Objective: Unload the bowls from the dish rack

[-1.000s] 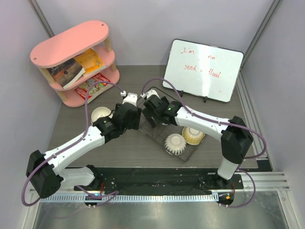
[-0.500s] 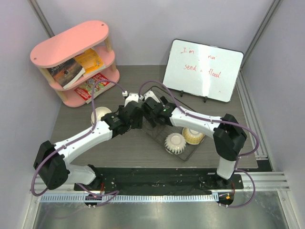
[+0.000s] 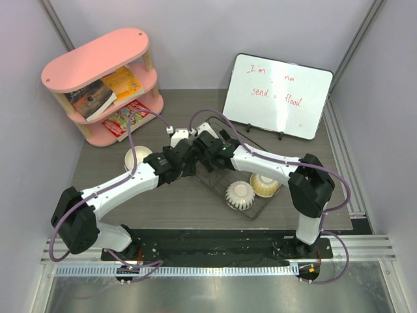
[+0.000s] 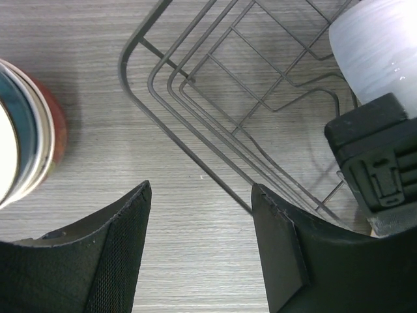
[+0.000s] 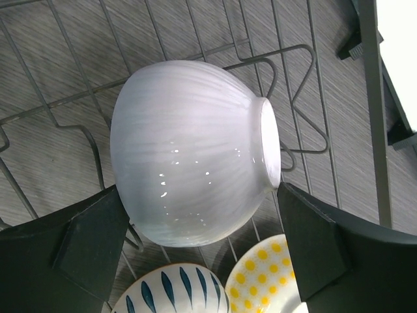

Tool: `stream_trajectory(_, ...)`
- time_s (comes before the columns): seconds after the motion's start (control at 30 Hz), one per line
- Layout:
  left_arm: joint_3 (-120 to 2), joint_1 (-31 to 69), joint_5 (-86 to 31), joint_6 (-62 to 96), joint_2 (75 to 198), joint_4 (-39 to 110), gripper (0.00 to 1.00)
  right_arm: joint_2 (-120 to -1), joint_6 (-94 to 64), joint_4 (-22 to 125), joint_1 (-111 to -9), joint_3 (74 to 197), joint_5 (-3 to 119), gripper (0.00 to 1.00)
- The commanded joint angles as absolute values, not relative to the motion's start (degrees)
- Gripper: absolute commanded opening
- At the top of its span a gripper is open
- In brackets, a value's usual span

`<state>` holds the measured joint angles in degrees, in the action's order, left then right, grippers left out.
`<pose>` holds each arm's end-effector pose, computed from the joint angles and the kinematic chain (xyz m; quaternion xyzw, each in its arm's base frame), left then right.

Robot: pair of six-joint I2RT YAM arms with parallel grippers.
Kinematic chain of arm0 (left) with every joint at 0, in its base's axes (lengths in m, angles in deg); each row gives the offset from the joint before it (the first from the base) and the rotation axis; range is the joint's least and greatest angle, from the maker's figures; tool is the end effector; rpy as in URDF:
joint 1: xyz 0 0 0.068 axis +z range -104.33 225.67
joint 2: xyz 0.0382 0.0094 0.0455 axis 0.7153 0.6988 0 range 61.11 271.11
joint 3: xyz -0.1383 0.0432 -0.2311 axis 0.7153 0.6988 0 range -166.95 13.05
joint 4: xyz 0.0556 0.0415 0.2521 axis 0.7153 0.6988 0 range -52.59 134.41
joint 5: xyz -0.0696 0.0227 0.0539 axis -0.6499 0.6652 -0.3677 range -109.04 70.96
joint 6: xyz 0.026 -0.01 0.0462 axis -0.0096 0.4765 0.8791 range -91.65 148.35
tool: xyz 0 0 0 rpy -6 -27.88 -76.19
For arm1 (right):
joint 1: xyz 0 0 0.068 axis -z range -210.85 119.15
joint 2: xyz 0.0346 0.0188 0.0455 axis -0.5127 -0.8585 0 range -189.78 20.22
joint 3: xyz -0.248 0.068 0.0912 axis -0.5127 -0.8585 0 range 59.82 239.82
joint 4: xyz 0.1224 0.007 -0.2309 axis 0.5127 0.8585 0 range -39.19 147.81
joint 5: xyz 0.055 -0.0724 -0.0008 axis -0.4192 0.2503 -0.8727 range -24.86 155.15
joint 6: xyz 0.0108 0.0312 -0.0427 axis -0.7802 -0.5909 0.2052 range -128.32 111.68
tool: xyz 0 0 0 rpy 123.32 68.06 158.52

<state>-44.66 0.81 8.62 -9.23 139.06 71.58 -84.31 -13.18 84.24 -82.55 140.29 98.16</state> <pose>0.2080 -0.1836 0.2574 -0.0142 0.9273 -0.0243 0.3732 0.2571 0.2941 0.2364 -0.2928 0.8762 -0.1130 0.3656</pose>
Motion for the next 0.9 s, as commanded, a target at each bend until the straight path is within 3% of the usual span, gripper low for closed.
stream_trajectory(0.0,-46.36,1.02,10.32,-13.83,141.7,72.74,0.63,-83.85,-13.41,82.11,-81.82,142.0,96.97,0.96)
stream_trajectory(0.2,-47.59,0.93,9.09,-15.68,144.42,71.6,0.55,-83.49,-13.42,81.14,-81.21,140.59,95.29,0.96)
stream_trajectory(0.33,-46.98,0.93,8.56,-16.12,145.4,72.22,0.32,-83.93,-12.98,81.22,-80.68,140.33,95.9,0.95)
stream_trajectory(0.6,-44.17,0.93,6.01,-15.77,144.87,71.42,0.01,-84.37,-12.98,80.87,-80.33,139.63,101.17,0.91)
stream_trajectory(0.73,-43.46,0.93,4.96,-15.95,145.13,70.9,0.0,-84.28,-12.45,80.87,-80.33,139.54,103.11,0.84)
stream_trajectory(0.87,-42.85,0.93,4.34,-15.95,144.87,70.9,0.0,-84.02,-12.01,80.52,-80.33,139.1,105.39,0.69)
